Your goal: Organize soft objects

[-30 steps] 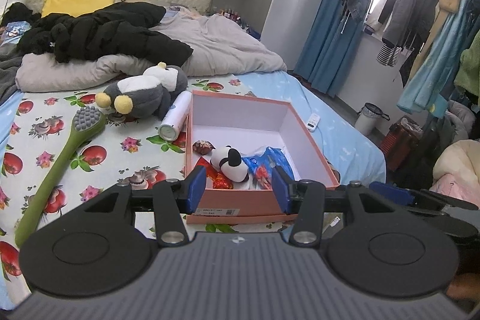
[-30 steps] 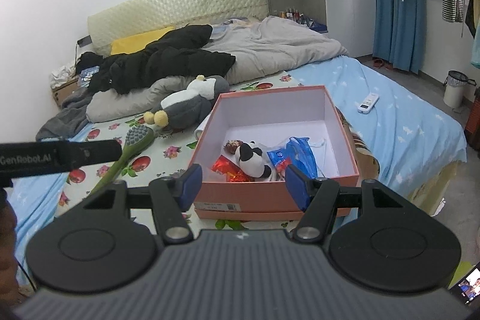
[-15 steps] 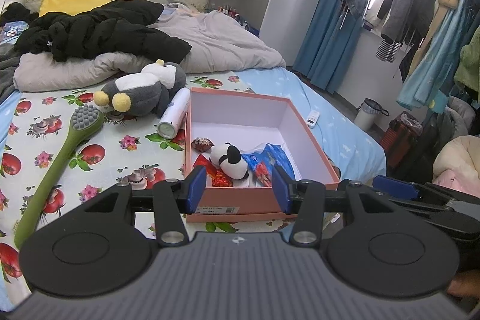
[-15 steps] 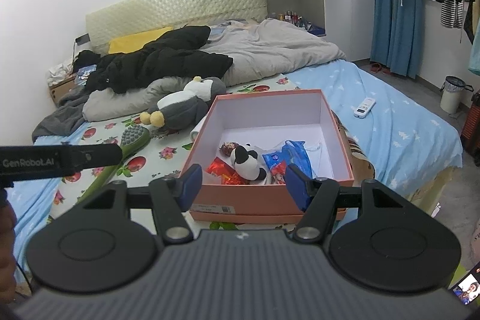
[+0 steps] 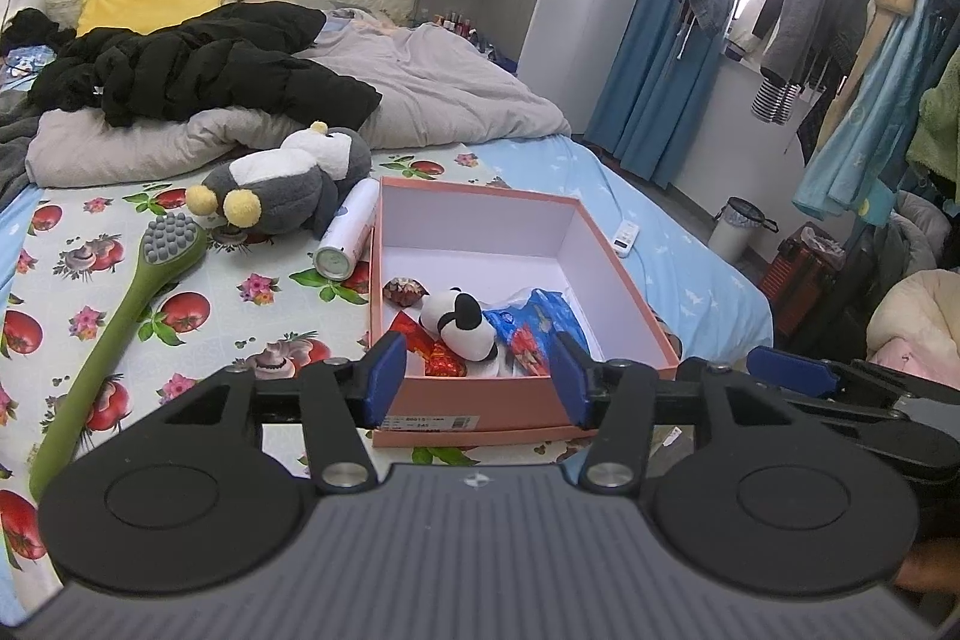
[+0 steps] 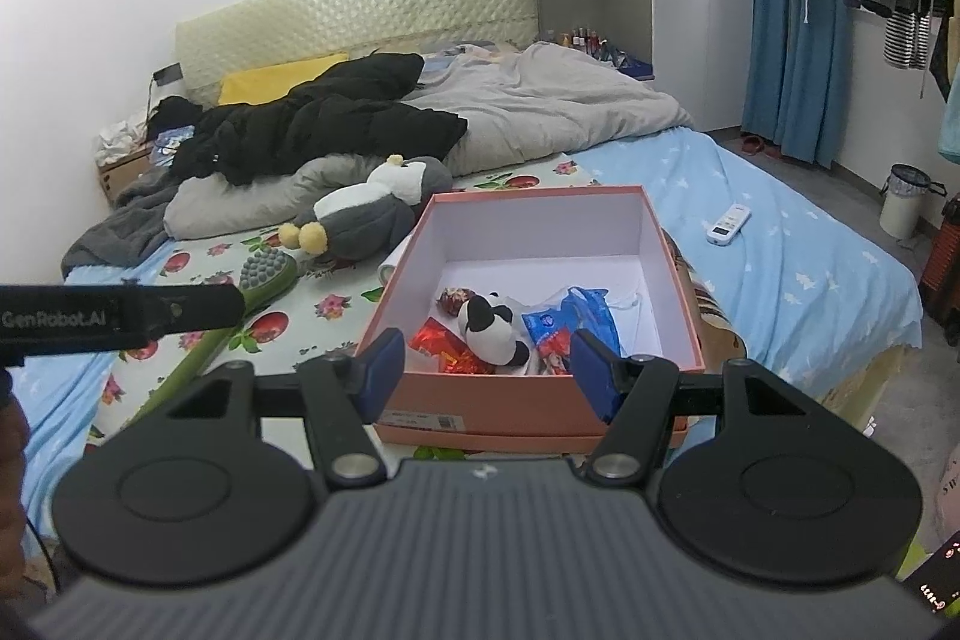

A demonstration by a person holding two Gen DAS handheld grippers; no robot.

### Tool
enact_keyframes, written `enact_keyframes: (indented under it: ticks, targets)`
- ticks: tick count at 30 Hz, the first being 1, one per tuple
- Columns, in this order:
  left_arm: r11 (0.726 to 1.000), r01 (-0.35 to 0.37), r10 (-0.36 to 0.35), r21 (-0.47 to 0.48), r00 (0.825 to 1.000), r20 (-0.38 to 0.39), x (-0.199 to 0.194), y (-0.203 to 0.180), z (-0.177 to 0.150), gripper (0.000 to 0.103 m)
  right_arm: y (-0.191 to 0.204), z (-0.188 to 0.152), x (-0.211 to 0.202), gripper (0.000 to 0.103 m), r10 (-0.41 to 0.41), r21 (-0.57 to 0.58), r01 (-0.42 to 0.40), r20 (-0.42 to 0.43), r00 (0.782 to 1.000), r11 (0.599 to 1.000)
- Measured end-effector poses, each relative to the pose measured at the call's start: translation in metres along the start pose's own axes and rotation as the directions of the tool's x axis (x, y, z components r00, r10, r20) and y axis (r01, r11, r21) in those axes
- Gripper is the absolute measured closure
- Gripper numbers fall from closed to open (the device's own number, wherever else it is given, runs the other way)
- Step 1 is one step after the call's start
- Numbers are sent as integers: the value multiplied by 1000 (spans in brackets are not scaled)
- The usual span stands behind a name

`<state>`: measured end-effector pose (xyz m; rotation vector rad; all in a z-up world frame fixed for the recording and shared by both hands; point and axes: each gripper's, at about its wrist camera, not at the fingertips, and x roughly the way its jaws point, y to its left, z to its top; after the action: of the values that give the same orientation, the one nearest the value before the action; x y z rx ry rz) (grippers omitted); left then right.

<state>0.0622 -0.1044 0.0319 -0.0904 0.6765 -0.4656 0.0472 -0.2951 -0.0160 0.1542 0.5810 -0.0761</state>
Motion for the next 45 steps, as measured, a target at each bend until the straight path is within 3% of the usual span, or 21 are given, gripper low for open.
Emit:
enact_keyframes:
  ticks: [7, 9, 12, 14, 20, 32, 45]
  targets:
    - [1000, -2, 2, -6, 1000, -4, 1, 1, -1, 43, 0, -1, 1, 38, -3, 0, 3, -5, 1000, 1000]
    - [1000, -1, 1, 0, 1000, -4, 1, 1, -1, 33, 0, 0, 3, 15, -22, -15, 22, -9, 1000, 1000]
    - [1000, -10, 10, -1, 1000, 5, 0, 3, -2, 22, -2, -1, 4, 0, -19, -10, 18, -12, 1000, 1000]
    - [1000, -10, 10, 10, 1000, 15, -1, 3, -2, 11, -3, -1, 4, 0, -22, -6, 22, -12, 1000, 1000]
    - [1000, -29, 29, 6, 1000, 4, 0, 4, -2, 5, -4, -1, 6, 0, -30, -6, 30, -17, 999, 1000]
    - [997, -73, 73, -3, 997, -36, 7, 6, -2, 3, -5, -1, 9, 0, -33, -2, 33, -30, 999, 999]
    - [997, -79, 79, 3, 996, -29, 6, 6, -2, 1, -4, -1, 8, 0, -34, -7, 34, -26, 999, 999]
